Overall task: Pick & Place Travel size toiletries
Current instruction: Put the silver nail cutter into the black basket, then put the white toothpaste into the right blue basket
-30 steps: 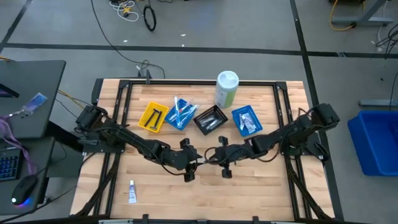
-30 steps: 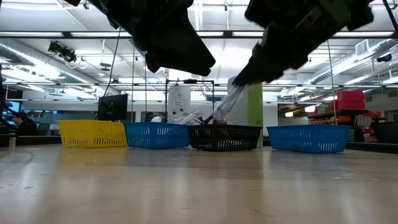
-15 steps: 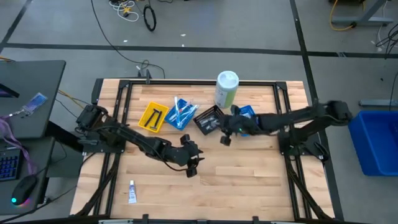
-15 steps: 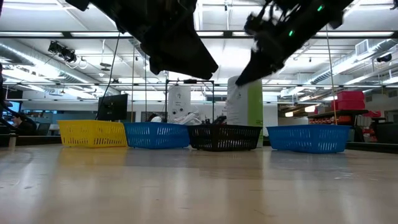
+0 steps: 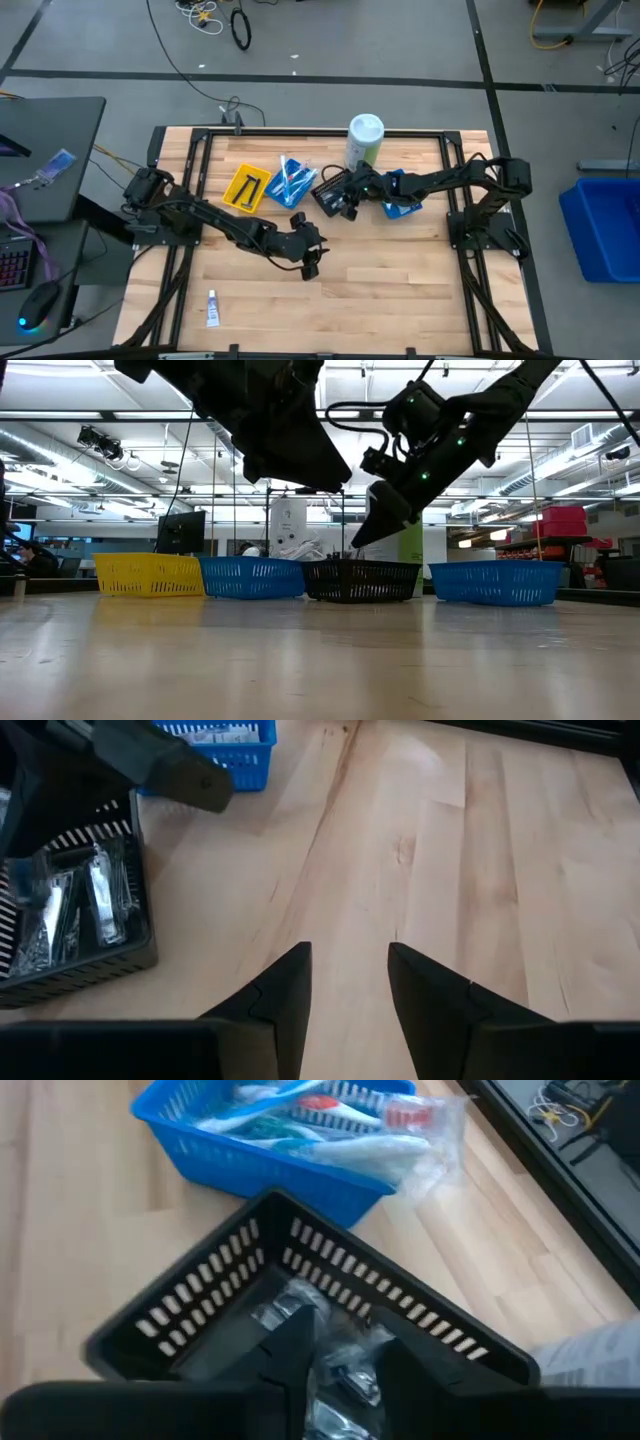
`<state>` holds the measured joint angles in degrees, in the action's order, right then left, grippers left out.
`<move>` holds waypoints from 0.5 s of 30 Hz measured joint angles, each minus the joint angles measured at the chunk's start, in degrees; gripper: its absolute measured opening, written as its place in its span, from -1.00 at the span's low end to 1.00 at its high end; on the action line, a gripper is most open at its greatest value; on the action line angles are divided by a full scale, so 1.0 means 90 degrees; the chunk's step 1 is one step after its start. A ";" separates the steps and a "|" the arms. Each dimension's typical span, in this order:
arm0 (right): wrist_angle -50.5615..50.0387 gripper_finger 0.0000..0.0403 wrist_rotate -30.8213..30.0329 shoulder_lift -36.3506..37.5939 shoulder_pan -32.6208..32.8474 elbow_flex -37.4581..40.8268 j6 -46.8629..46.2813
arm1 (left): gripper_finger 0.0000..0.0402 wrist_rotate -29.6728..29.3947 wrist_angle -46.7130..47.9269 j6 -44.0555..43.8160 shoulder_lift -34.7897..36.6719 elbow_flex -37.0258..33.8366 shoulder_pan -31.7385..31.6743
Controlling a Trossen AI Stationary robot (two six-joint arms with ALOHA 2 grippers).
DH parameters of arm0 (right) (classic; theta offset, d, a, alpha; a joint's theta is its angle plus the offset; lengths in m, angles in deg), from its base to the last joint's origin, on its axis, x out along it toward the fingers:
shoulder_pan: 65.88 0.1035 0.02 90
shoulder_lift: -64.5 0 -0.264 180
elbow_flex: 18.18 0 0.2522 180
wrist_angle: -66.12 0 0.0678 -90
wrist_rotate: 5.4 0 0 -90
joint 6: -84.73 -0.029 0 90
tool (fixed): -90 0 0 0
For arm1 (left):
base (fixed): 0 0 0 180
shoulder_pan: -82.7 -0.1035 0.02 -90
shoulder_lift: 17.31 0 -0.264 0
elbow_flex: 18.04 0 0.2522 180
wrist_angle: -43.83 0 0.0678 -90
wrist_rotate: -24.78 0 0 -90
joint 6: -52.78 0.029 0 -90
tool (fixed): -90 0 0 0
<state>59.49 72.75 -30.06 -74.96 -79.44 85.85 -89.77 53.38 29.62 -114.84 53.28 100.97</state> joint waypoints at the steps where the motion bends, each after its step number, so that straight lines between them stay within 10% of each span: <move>1: -0.0004 -0.43 -0.0011 -0.0011 -0.0018 0.0001 0.0000 | -0.29 -0.0001 0.0002 -0.0004 0.0000 0.0000 0.0000; 15: 0.0341 0.01 0.0681 0.0348 0.0409 0.0000 -0.0532 | -0.29 0.0075 0.0119 -0.0055 -0.0005 -0.0002 0.0087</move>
<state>62.56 78.88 -26.93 -71.28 -79.45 81.06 -89.09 54.45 29.13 -114.89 53.26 101.75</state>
